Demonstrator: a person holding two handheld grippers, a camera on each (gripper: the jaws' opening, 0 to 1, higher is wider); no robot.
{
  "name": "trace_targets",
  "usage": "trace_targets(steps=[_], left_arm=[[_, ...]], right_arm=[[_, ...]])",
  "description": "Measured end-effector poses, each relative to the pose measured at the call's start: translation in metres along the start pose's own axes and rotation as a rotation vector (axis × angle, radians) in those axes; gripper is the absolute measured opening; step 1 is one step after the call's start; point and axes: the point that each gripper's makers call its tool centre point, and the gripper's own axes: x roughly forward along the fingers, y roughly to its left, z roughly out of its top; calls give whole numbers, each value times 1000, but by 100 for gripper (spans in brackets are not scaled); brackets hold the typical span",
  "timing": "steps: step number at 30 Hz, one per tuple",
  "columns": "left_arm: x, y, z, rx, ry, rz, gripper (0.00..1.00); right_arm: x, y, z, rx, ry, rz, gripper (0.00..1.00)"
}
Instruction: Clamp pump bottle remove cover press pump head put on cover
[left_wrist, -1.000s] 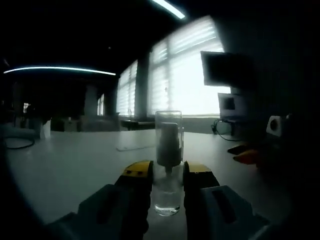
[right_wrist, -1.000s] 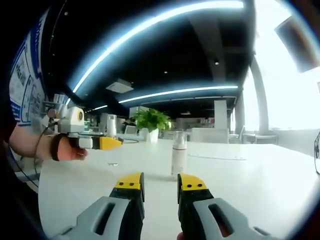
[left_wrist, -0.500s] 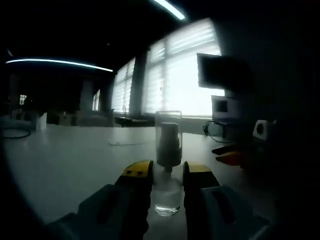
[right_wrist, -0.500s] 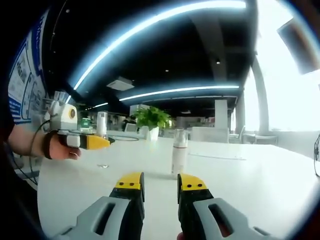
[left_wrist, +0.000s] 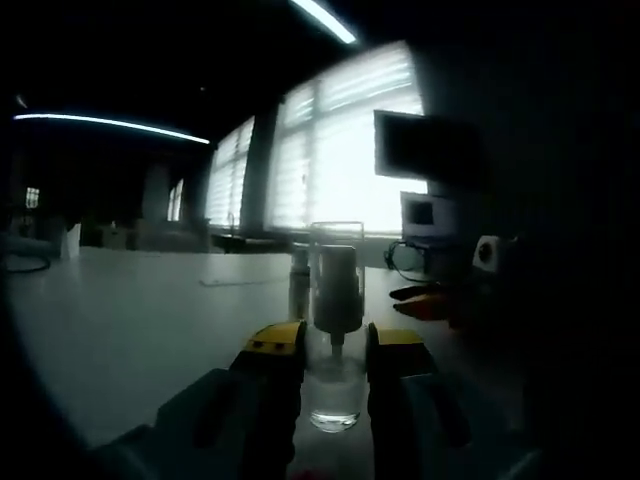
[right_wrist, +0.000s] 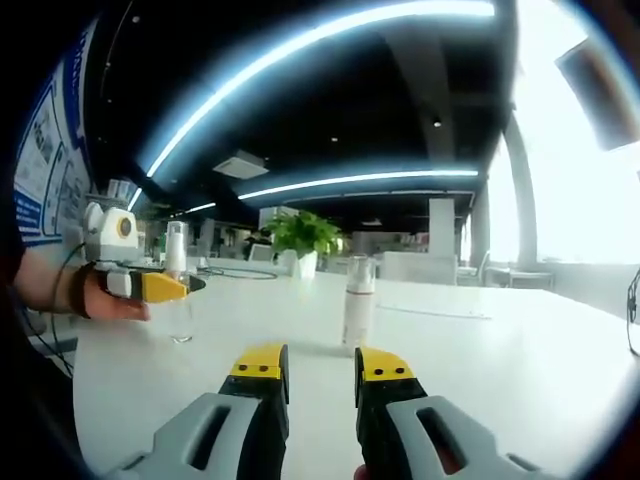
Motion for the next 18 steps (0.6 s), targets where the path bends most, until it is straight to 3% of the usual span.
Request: trace_targets(steps=[4, 7, 10, 13, 18], left_arm=[[-7, -5, -2, 58, -6, -2, 15], [-12, -11, -3, 33, -5, -17, 15], [-13, -19, -5, 61, 5, -39, 15], [-14, -22, -2, 19, -9, -46, 15], [-14, -24, -7, 69, 5, -30, 15]], right_arm=[[0, -1, 0, 0, 1, -2, 21], [0, -1, -1, 0, 1, -3, 21], [0, -1, -1, -1, 1, -1, 21], [0, -1, -1, -4, 3, -4, 21], [0, -7, -2, -3, 10, -30, 21]])
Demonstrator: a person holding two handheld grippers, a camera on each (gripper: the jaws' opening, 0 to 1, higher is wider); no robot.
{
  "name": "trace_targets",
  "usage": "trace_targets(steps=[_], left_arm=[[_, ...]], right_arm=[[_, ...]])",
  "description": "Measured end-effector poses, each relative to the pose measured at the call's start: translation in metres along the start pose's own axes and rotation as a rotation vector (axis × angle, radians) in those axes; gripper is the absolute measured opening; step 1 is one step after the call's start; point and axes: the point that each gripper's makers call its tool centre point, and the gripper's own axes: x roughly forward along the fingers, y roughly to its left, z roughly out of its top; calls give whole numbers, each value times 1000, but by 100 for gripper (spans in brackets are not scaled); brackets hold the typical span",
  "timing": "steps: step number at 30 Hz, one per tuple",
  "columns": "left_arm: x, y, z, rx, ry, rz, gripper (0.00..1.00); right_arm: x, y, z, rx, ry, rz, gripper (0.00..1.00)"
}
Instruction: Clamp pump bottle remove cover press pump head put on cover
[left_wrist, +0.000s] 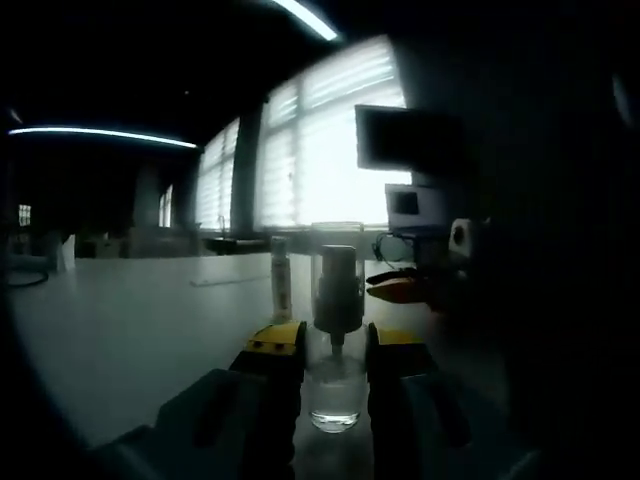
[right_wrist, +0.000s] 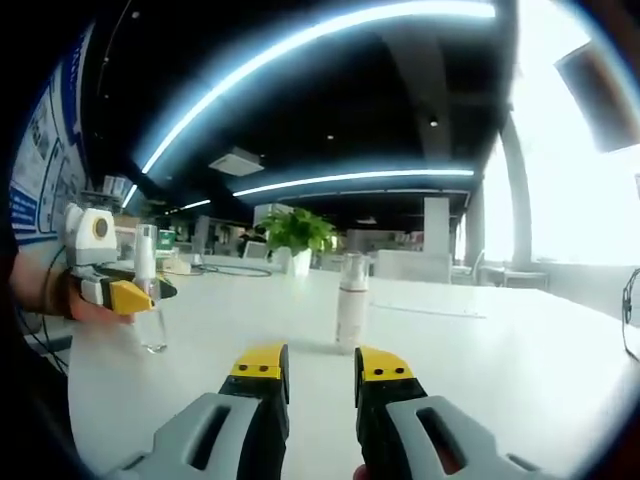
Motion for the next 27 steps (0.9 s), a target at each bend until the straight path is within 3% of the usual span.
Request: trace_targets(steps=[18, 27], left_arm=[[14, 13, -13, -26, 65, 31, 15], [12, 6, -14, -33, 52, -13, 15]], right_arm=[[0, 1, -2, -5, 4, 7, 20], [0, 2, -2, -2, 6, 8, 20]])
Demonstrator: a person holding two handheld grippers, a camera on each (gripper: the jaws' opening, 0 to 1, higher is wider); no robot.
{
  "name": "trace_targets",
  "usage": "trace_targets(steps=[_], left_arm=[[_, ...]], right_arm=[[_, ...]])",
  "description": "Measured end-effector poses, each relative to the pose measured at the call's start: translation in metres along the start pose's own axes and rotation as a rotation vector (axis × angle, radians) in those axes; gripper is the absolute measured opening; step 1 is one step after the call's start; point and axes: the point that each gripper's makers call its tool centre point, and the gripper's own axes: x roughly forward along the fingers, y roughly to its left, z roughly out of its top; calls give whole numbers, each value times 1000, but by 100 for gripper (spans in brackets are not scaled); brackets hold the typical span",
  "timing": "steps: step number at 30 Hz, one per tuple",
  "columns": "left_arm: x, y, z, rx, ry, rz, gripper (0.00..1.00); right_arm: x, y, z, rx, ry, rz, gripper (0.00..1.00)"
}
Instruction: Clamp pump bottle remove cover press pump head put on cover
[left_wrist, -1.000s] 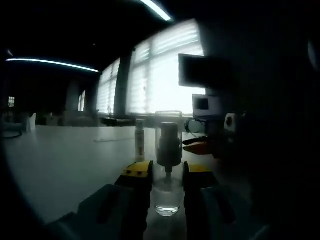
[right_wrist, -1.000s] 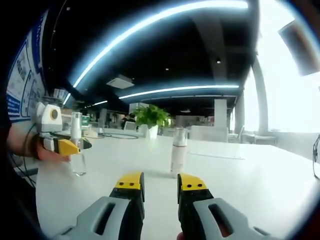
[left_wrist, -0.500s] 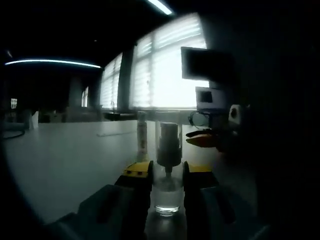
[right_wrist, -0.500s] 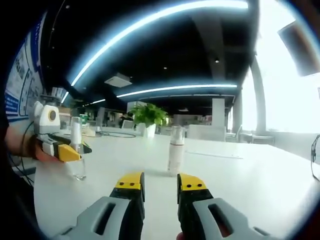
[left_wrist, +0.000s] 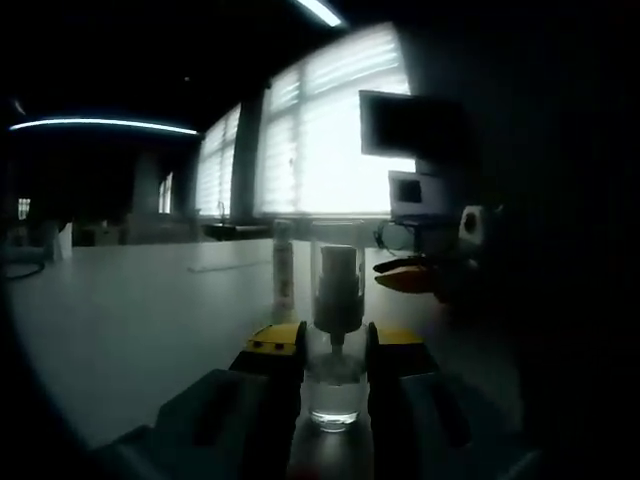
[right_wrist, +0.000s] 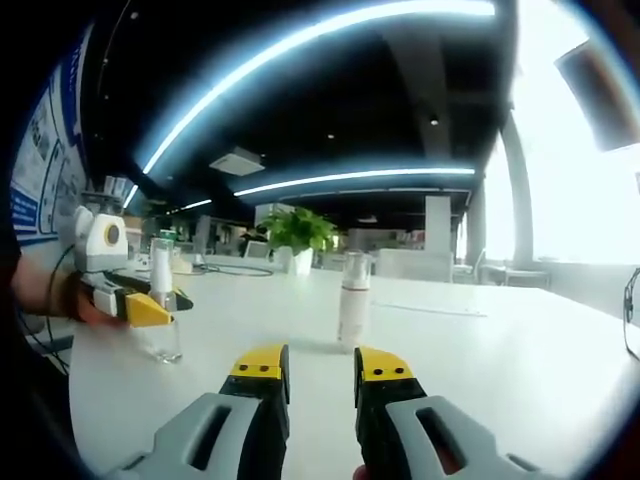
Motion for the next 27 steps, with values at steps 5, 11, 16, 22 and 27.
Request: trace_targets(steps=[5, 11, 16, 22, 27], left_arm=[[1, -17, 0, 30, -7, -48, 16], [0, -14, 1, 55, -13, -41, 16], [1, -15, 1, 66, -14, -45, 16], [1, -11, 4, 69, -26, -34, 17], [0, -7, 9, 54, -49, -18, 18]], right_arm=[[0, 0, 0, -4, 2, -3, 20], [0, 0, 0, -3, 1, -1, 20], [-1, 2, 2, 1, -4, 5, 21], [0, 2, 2, 2, -5, 7, 21], [0, 2, 3, 2, -10, 8, 21]])
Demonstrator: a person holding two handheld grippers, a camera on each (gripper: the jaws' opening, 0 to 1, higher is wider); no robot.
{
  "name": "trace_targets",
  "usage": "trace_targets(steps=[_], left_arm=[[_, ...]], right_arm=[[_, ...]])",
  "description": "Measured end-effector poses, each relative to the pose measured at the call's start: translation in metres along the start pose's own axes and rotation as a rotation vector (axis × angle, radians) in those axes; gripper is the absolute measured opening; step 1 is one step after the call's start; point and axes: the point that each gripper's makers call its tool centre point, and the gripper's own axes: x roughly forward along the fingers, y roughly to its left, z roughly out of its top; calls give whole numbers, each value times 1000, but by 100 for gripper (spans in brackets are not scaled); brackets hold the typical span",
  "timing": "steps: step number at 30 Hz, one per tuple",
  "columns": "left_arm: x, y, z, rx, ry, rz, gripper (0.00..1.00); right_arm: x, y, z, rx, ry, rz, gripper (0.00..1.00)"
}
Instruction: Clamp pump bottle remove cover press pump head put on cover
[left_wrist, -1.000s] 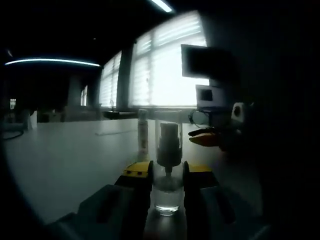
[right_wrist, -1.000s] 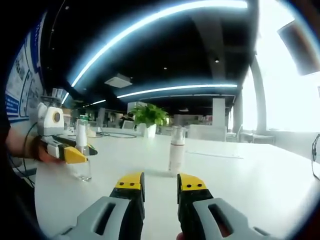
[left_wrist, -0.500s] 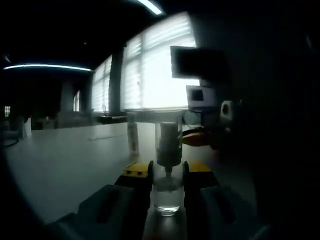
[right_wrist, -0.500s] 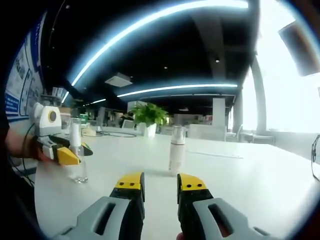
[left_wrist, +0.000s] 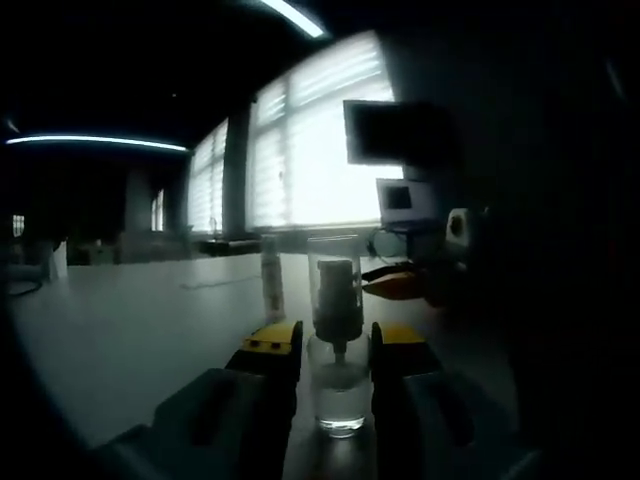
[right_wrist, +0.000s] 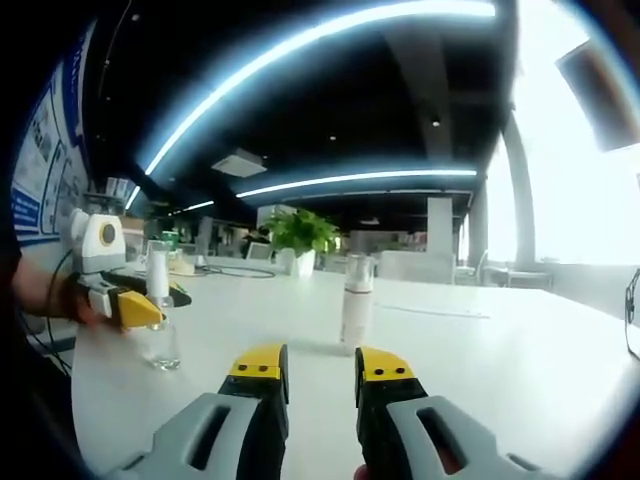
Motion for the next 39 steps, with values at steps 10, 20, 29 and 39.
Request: trace_targets(steps=[10, 20, 29, 39], left_arm=[[2, 0, 1, -15, 9, 0, 16], [0, 3, 0, -38, 0, 12, 16], [0, 0, 1, -34, -5, 25, 16], [0, -1, 0, -25, -2, 29, 15]], right_arm=[[0, 0, -2, -3, 8, -2, 21], [1, 0, -2, -4, 11, 2, 21], [-8, 38, 39, 196, -80, 103, 22], [-16, 124, 89, 92, -100, 251, 24]])
